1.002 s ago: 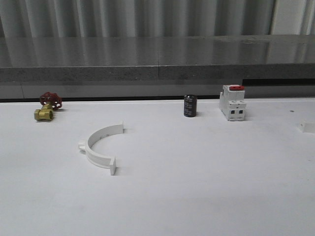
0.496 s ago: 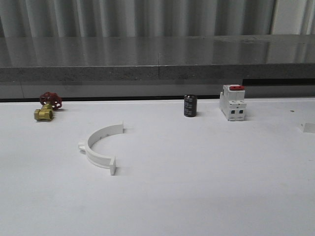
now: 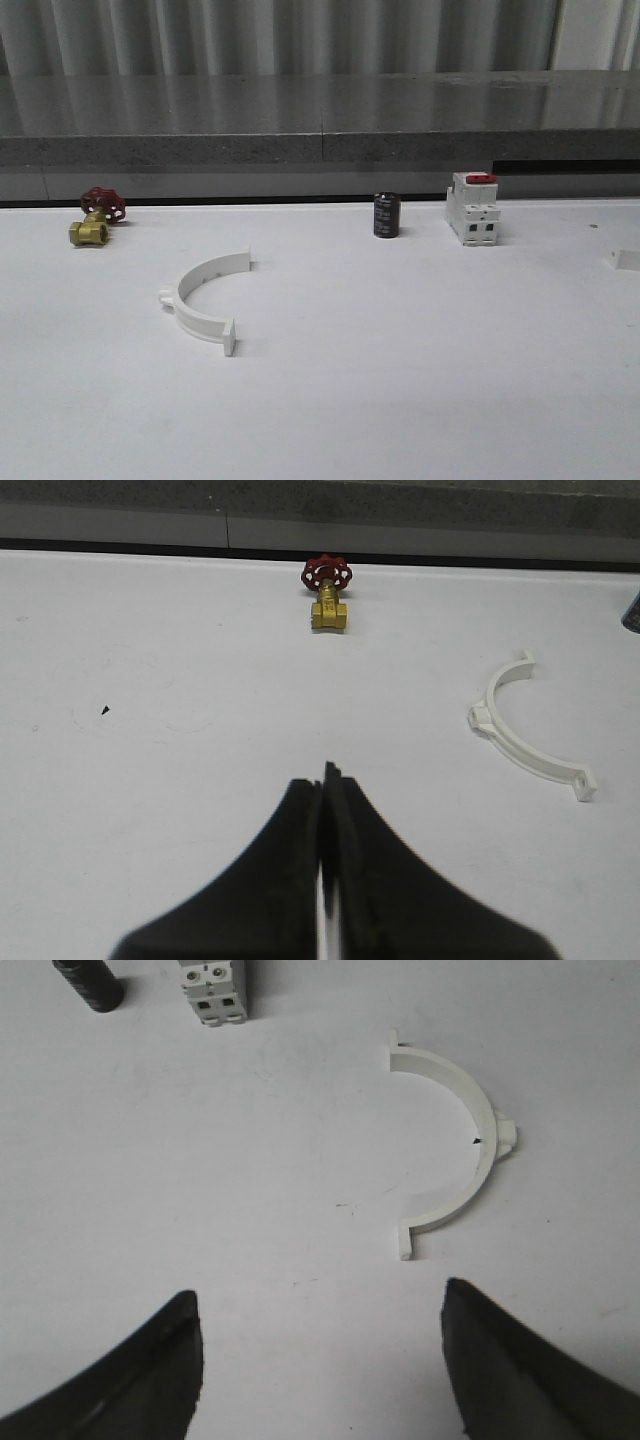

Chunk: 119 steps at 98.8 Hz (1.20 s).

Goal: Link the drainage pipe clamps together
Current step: 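Lower the right gripper over the other white half-ring clamp, then grasp the second clamp's end tab with the right gripper and lift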

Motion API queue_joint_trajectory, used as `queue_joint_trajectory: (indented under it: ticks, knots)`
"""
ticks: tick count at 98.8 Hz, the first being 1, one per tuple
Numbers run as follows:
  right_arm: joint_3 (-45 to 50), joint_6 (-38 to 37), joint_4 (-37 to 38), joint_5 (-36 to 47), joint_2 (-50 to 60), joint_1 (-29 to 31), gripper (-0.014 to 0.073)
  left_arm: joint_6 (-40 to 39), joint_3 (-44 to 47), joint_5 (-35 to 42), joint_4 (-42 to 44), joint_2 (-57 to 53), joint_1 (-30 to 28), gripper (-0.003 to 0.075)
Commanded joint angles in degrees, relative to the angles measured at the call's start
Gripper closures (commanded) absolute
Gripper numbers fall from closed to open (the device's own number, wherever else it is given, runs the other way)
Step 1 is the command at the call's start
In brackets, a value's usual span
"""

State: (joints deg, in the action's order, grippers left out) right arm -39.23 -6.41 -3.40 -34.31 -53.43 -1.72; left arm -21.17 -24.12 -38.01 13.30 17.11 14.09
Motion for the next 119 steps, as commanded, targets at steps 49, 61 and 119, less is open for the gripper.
queue_joint_trajectory:
  ticks: [49, 61, 119]
  knots:
    - [-28.5, 7.2, -0.2, -9.4, -28.4, 9.5, 0.0064, -0.5, -1.4, 4.4, 0.5, 0.5, -0.1, 0.0741]
    - [-32.2, 12.0, -2.6, -10.4, -34.7, 13.1, 0.0064, -0.5, -1.4, 4.4, 0.5, 0.5, -0.1, 0.0741]
    - [-34.6, 25.8, -10.8, -8.4, -52.5, 18.7, 0.0064, -0.5, -1.4, 4.4, 0.5, 0.5, -0.1, 0.0741]
